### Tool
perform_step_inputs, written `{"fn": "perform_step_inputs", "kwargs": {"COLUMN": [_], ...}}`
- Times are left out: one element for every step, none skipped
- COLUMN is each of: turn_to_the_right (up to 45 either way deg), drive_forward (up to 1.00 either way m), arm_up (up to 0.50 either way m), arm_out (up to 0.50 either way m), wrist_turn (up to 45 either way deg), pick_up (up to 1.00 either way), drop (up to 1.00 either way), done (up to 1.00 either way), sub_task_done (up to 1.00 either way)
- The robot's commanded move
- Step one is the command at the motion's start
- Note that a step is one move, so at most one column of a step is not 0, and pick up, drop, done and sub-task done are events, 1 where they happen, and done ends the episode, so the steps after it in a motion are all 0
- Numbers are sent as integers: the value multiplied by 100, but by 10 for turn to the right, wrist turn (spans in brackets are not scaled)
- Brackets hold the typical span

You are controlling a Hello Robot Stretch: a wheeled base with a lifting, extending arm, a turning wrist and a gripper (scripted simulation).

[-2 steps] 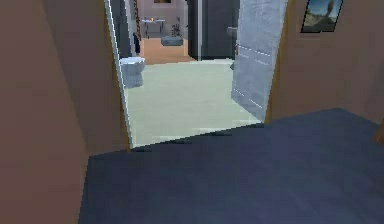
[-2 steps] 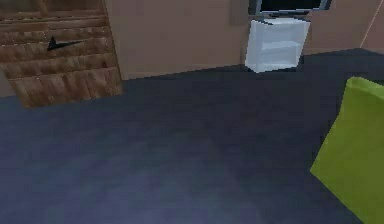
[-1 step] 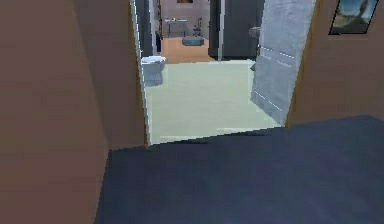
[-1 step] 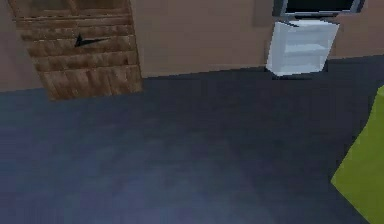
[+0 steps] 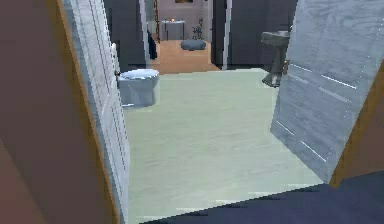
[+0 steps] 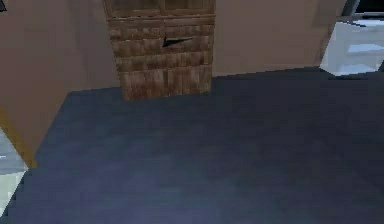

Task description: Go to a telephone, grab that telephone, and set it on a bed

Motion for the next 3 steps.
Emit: {"fn": "perform_step_inputs", "kwargs": {"turn_to_the_right": [-30,0,30], "drive_forward": [0,85,0], "arm_up": [0,0,0], "arm_out": [0,0,0], "wrist_turn": [0,0,0], "pick_up": [0,0,0], "drop": [0,0,0], "done": [0,0,0], "sub_task_done": [0,0,0]}}
